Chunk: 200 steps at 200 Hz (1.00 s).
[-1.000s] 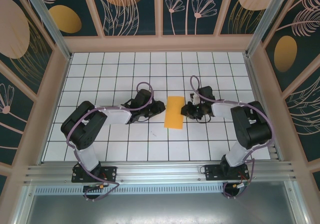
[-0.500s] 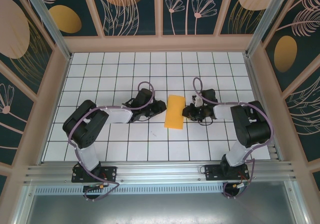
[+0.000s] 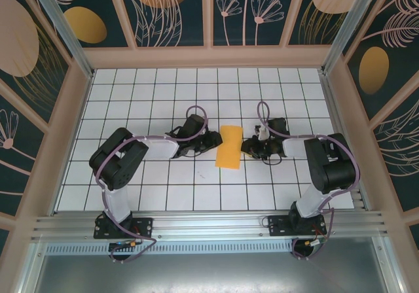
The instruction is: Fold a paper plane with a square sheet of paper (pick it up from the middle)
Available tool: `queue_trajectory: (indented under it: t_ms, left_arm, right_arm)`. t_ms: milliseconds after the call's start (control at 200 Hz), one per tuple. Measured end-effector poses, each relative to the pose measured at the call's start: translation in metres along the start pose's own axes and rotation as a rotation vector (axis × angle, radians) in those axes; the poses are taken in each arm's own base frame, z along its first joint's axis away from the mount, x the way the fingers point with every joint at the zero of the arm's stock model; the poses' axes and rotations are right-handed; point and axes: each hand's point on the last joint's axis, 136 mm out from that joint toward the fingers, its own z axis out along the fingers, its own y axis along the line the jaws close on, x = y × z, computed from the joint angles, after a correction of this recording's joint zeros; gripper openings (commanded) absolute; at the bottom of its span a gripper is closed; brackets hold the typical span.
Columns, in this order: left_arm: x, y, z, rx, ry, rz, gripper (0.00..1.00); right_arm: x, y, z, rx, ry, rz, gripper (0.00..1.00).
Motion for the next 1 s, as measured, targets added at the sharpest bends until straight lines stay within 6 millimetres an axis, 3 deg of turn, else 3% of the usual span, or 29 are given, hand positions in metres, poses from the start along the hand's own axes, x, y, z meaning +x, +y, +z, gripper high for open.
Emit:
queue_trajectory:
  t_ms: [365, 555, 1001]
  left_arm:
    - [0.002, 0.011, 0.002, -0.038, 0.005, -0.010, 0.42]
    - [0.001, 0.012, 0.002, -0.047, -0.002, -0.011, 0.42]
    - [0.002, 0.012, 0.002, -0.046, 0.000, -0.011, 0.41]
  right_arm:
    - [0.000, 0.000, -0.004, 0.017, -0.009, 0.002, 0.22]
    - [-0.007, 0.022, -0.018, -0.023, -0.051, -0.046, 0.19]
    - [0.006, 0.012, 0.000, -0.044, 0.024, -0.003, 0.17]
